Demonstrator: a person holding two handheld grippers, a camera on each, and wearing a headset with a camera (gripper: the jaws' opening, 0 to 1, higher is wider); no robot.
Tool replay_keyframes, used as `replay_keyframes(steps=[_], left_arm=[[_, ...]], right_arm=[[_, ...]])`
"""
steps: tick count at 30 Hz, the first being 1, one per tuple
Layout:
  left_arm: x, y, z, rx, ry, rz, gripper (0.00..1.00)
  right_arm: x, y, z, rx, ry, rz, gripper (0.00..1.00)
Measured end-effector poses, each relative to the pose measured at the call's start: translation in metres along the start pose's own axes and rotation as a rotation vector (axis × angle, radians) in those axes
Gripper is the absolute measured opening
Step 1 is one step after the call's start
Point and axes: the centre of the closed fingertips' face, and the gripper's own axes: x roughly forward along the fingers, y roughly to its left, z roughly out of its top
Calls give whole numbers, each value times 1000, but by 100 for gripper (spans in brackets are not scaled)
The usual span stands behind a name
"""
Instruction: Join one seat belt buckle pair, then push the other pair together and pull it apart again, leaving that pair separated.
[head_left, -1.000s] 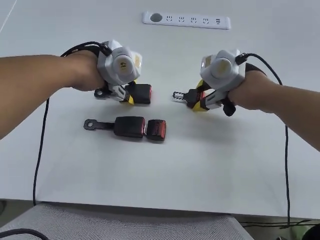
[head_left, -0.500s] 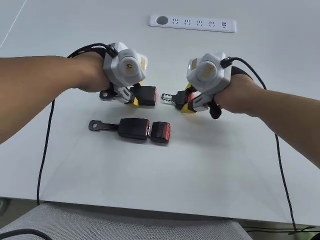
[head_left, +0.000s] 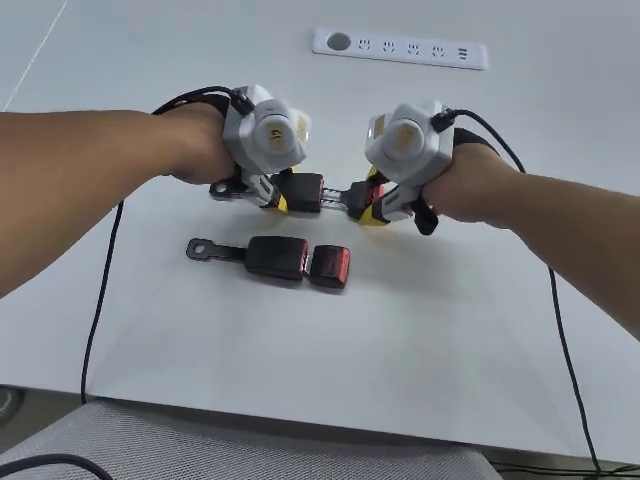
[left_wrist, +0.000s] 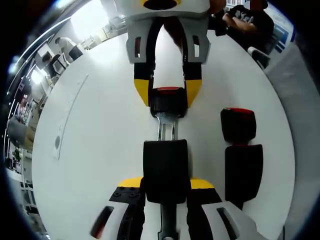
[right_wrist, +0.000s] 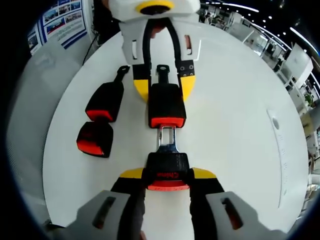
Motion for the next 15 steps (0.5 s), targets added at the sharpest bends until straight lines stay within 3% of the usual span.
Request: replay_keyframes(steps=[8, 15], left_arm=[[-2, -4, 2, 5, -5, -2, 32], [-2, -4, 4, 12, -10, -5, 32]], right_arm=[[-1, -1, 2, -17, -2, -9, 33], [3, -1, 11, -5, -38, -2, 33]])
